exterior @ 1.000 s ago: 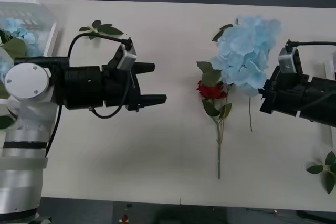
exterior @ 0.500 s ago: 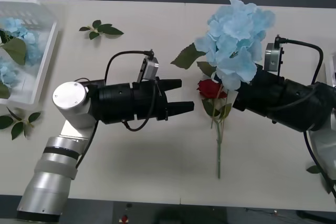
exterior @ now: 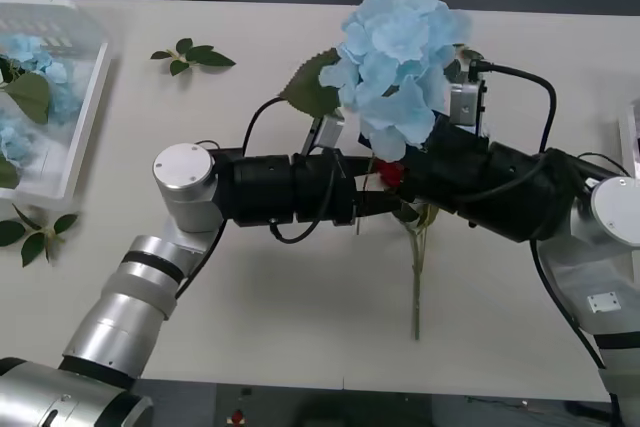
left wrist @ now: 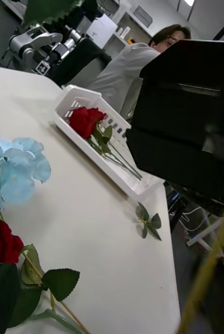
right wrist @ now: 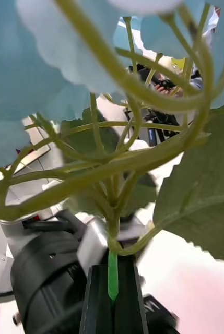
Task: Put the red flowers into the right box and the blue flowers into the left box
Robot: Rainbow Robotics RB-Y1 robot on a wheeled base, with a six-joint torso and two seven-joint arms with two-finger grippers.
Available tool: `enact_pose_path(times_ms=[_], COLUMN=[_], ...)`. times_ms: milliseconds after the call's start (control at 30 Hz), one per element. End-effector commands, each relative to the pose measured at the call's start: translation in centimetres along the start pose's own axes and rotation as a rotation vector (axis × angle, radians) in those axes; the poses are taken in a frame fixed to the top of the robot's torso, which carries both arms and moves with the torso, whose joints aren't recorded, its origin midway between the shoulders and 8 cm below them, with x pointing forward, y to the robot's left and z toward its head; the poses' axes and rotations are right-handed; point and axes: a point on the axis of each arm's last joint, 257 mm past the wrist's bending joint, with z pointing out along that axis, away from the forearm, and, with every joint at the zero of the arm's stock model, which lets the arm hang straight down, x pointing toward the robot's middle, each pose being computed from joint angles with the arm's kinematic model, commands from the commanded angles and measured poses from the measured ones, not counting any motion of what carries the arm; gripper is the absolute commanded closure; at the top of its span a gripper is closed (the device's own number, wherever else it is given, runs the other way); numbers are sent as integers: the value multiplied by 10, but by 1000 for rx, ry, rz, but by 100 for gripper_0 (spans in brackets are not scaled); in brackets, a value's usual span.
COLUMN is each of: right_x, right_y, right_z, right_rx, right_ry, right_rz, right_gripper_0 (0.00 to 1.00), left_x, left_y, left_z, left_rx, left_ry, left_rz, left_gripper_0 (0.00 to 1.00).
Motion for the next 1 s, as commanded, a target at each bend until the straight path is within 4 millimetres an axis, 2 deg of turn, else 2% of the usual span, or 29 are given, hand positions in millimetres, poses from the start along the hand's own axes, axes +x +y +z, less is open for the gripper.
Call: enact_pose_path(times_ms=[33,833,867,900,933,1000], right_x=[-8,-9,-9,-9,-10,-12], right_y=[2,-3,-4,-5,-8,-12], right_z=[5,-6,-7,-8,-10,-13], right_rx=[-23,-25,-23,-20,-15,-6], right_ry=[8,25,28,28,32,33], right_rz=[-57,-60,-63,-65,-69,-76], right_gripper_0=[100,100,82,60,44,34], left_x=[-16,-24,-26,-26,-27,-30], left_y=[-5,-2,-2,0,2,4], left_z=[13,10,9,6,4,0], left_rx=[6,-1,-1,-6,-10,-14], left_ry=[-24,-53,-57,-58,-61,-68], left_rz=[8,-1,-3,-2,-3,-4], left_gripper_0=[100,100,100,100,100,100])
